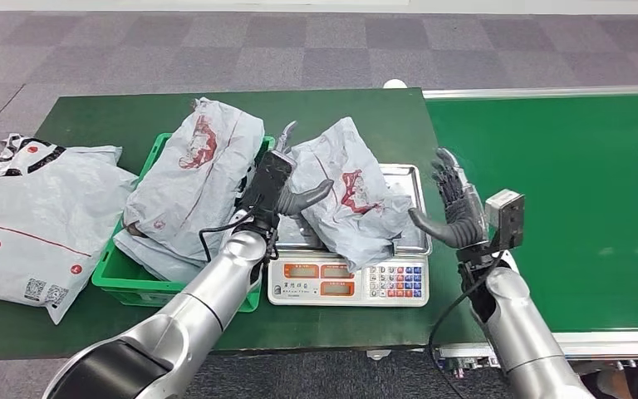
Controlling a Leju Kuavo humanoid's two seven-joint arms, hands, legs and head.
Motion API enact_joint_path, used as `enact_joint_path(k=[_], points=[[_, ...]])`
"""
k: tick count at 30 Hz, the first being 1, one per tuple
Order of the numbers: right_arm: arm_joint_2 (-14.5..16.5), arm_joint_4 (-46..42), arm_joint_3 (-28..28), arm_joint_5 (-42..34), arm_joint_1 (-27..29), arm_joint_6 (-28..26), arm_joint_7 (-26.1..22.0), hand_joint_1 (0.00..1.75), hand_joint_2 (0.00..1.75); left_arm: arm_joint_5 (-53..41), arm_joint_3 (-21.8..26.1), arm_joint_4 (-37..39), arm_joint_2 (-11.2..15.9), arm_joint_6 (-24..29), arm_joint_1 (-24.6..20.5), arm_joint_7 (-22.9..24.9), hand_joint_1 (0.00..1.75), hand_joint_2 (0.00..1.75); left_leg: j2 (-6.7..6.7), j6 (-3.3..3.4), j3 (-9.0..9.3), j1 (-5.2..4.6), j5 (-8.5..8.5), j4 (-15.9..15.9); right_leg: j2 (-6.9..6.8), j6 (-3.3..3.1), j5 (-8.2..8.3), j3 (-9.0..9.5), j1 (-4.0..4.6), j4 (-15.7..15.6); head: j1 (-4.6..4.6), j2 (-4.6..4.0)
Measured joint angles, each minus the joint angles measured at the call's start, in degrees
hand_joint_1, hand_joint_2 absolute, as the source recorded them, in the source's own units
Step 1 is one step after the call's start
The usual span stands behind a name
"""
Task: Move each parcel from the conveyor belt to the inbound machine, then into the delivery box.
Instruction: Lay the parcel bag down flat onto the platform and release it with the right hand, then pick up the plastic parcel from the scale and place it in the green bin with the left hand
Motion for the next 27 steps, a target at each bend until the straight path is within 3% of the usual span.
enact_joint_path(k=[7, 14, 19, 27], points=[[-0.1, 12.9, -5.5, 1.1, -3.3, -3.3, -2.8, 0.0, 1.75, -10.7, -4.7, 0.6, 0.4, 4.4, 0.3, 3.9, 0.0, 1.75, 0.0, 0.0, 0.0, 0.0, 0.0, 0.0, 0.0, 0.0, -0.01, -0.02, 0.01, 0.0, 0.0, 0.0], [-0.5, 17.2, -10.6, 2.1, -5.3, -4.2, -3.1, 0.0, 1.75, -29.1, -14.8, 2.9, -0.1, 4.8, -0.1, 15.3, 0.0, 1.75, 0.03, 0.02, 0.0, -0.01, -0.03, 0.0, 0.03, 0.0, -0.01, -0.04, -0.01, 0.0, 0.0, 0.0], [-0.8, 18.6, -12.4, 2.2, -6.0, -3.8, -3.1, 0.0, 1.75, -30.9, -19.8, 4.0, -0.2, 4.6, -0.7, 17.0, 0.0, 1.75, 0.04, 0.02, 0.0, -0.02, -0.03, 0.0, 0.04, 0.0, -0.01, -0.03, -0.01, 0.0, 0.0, 0.0], [-0.9, 19.5, -13.0, 2.3, -6.2, -3.7, -3.1, 0.0, 1.75, -31.0, -21.8, 4.8, -0.2, 4.4, -1.0, 17.2, 0.0, 1.75, 0.04, 0.02, 0.01, 0.0, -0.03, 0.0, 0.04, 0.0, -0.01, -0.03, 0.0, 0.0, 0.0, 0.0]])
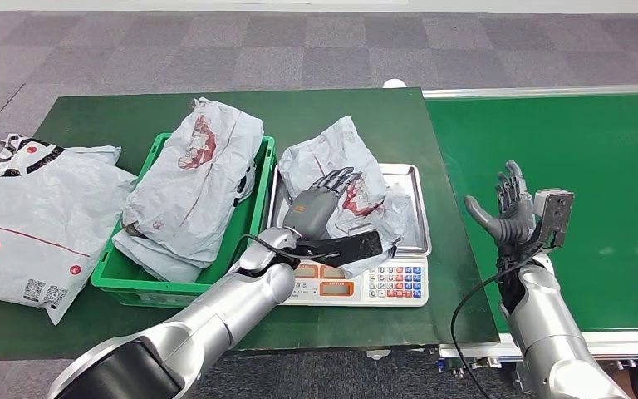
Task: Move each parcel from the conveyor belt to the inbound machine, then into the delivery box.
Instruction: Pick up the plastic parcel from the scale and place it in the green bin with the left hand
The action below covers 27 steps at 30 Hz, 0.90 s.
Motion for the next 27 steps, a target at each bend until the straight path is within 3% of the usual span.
enact_joint_path(k=[6, 10, 14, 20, 27], points=[[0.0, 0.2, -0.4, 0.1, -0.2, 0.3, 0.0, 0.0, 1.75, -2.5, -0.7, 0.4, 0.0, -0.6, -0.2, 2.0, 0.0, 1.75, 0.0, 0.0, 0.0, -0.01, 0.0, 0.0, 0.0, 0.0, 0.0, 0.0, -0.01, 0.0, 0.0, 0.0], [-0.1, 0.2, -0.4, 0.4, -0.1, 1.7, -0.2, 0.0, 1.75, -8.6, -3.2, 0.9, -0.2, -5.1, -0.7, 4.3, 0.0, 1.75, 0.0, 0.0, 0.01, -0.01, 0.0, 0.0, 0.0, 0.0, 0.0, 0.01, -0.01, 0.0, 0.0, 0.0], [-0.2, -0.1, -0.4, 0.5, 0.1, 2.9, -0.1, 0.0, 1.75, -10.1, -5.9, 0.6, -0.6, -13.4, -0.7, 1.3, 1.75, 1.75, -0.01, 0.0, 0.02, -0.01, 0.0, 0.0, -0.01, 0.0, 0.0, 0.02, -0.01, 0.0, 0.0, 0.0], [-0.2, -3.6, -0.8, 1.9, 3.6, 3.8, 0.3, 0.0, 1.75, -9.0, -10.7, -0.3, -0.7, -22.1, -0.6, -2.4, 1.75, 1.75, -0.18, 0.02, 0.07, 0.0, -0.03, 0.0, -0.19, 0.03, -0.09, 0.16, 0.0, 0.0, 0.0, 0.0], [-0.2, -10.0, -2.3, 2.9, 9.6, 5.7, 2.3, 0.0, 1.75, -7.5, -13.9, -1.0, -0.7, -24.5, -0.4, -3.8, 1.75, 1.75, -0.25, 0.04, 0.24, 0.0, -0.13, 0.0, -0.26, 0.04, -0.17, 0.35, 0.0, 0.0, 0.0, 0.0]])
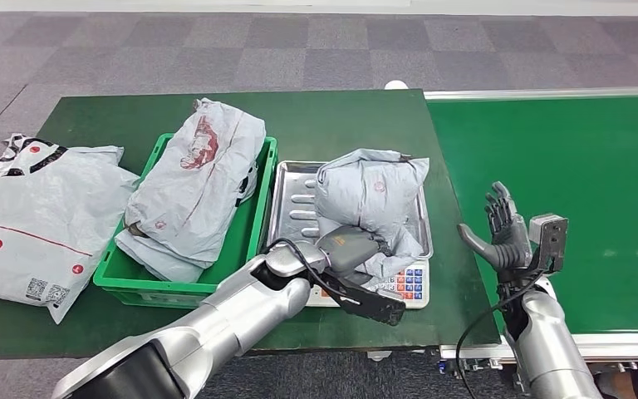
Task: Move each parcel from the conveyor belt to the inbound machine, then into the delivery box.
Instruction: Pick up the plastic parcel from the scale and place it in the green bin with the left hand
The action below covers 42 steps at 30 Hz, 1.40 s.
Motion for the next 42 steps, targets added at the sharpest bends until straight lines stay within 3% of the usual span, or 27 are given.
enact_joint_path(k=[13, 17, 23, 27, 32, 42], points=[[-0.2, -3.5, -1.3, 0.0, 2.6, 0.5, 0.5, 0.0, 1.75, -0.1, -2.2, -1.0, 0.0, 1.5, 0.2, 0.1, 1.75, 1.75, 0.07, -0.02, 0.36, 0.01, -0.1, 0.0, 0.08, -0.03, -0.08, 0.3, 0.01, 0.0, 0.0, 0.0], [-0.6, -5.4, -1.9, -0.3, 3.8, 0.8, 1.8, 0.0, 1.75, -1.9, -2.5, -1.6, 0.0, 10.5, 1.2, 0.6, 1.75, 1.75, 0.08, -0.03, 0.35, 0.0, -0.12, 0.0, 0.1, -0.03, -0.08, 0.28, 0.0, 0.0, 0.0, 0.0], [-0.9, -8.0, -2.3, -0.7, 5.2, 0.2, 3.5, 0.0, 1.75, -11.7, -1.4, -3.6, 0.0, 33.3, 2.9, 3.6, 1.75, 1.75, 0.09, -0.03, 0.25, 0.0, -0.12, 0.0, 0.11, -0.03, -0.09, 0.2, -0.01, 0.0, 0.0, 0.0], [-0.9, -9.4, -2.7, -0.8, 5.6, -1.4, 4.6, 0.0, 1.75, -19.0, 1.9, -8.4, 0.0, 40.2, 4.7, 5.0, 1.75, 1.75, 0.07, -0.02, 0.24, -0.01, -0.13, 0.0, 0.08, -0.03, -0.09, 0.17, -0.01, 0.0, 0.0, 0.0], [-0.9, -13.9, -4.3, -1.8, 8.7, -2.8, 6.6, 0.0, 1.75, -28.0, 7.9, -18.3, 0.0, 42.7, 8.6, 4.5, 1.75, 1.75, 0.04, -0.03, 0.19, -0.01, -0.21, 0.0, 0.06, 0.0, -0.17, 0.15, -0.02, 0.0, 0.0, 0.0], [-0.8, -22.0, -6.3, -2.3, 14.6, -3.8, 7.8, 0.0, 1.75, -32.6, 15.7, -30.7, 0.0, 42.8, 14.3, 1.6, 1.75, 1.75, 0.14, 0.01, 0.2, -0.01, -0.29, 0.0, 0.15, 0.03, -0.24, 0.12, -0.01, 0.0, 0.0, 0.0]])
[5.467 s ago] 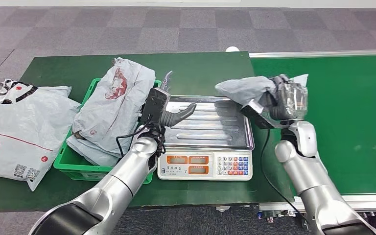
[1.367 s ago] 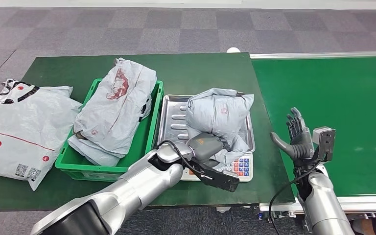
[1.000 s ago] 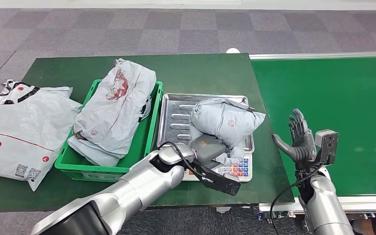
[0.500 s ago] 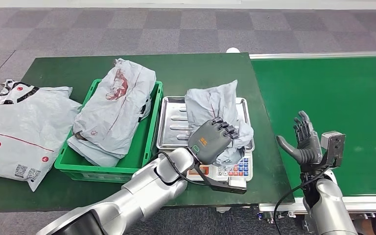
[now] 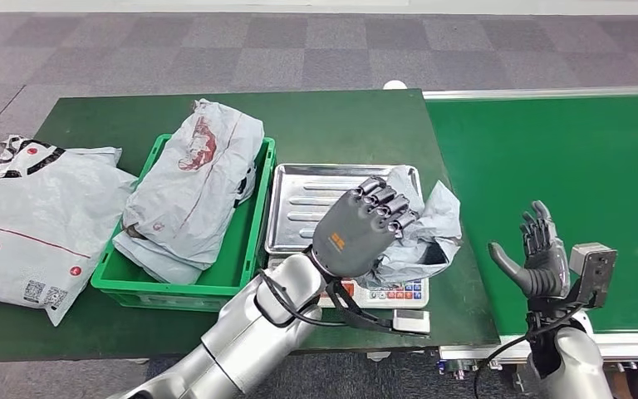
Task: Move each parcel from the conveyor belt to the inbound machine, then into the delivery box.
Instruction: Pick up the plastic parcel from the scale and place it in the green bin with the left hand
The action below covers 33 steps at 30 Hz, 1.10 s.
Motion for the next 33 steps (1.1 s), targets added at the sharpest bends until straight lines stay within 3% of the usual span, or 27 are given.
enact_joint_path(k=[9, 15, 22, 33], points=[[0.1, -2.5, -0.1, -0.1, 1.5, -0.3, 0.2, 0.0, 1.75, -0.3, 3.4, -1.2, 0.0, 0.0, 0.0, 0.3, 1.75, 1.75, 0.02, 0.0, 0.0, 0.0, 0.0, 0.0, 0.0, 0.0, 0.0, 0.0, 0.0, 0.0, 0.0, 0.0], [0.0, -0.2, -0.1, -0.3, -1.2, 0.1, -1.1, 0.0, 1.75, -7.2, 4.2, 6.4, 0.3, 0.0, -6.5, 10.7, 1.75, 1.75, 0.11, -0.04, -0.01, 0.0, 0.05, 0.0, 0.08, -0.05, 0.07, -0.02, 0.0, 0.0, 0.0, 0.0], [0.0, 6.0, -0.1, 0.8, -6.9, 1.1, -2.3, 0.0, 1.75, -9.2, 9.4, 15.6, 2.5, 0.0, -13.9, 20.4, 1.75, 1.75, 0.18, -0.1, 0.03, 0.04, 0.14, 0.0, 0.19, -0.09, 0.15, -0.03, 0.03, 0.0, 0.0, 0.0], [0.0, 9.9, -0.1, 1.2, -9.8, 1.2, -2.6, 0.0, 1.75, -9.2, 12.7, 19.1, 4.1, 0.0, -15.8, 20.9, 1.75, 1.75, 0.1, -0.09, -0.02, 0.03, 0.08, 0.0, 0.13, -0.1, 0.11, -0.04, 0.02, 0.0, 0.0, 0.0]])
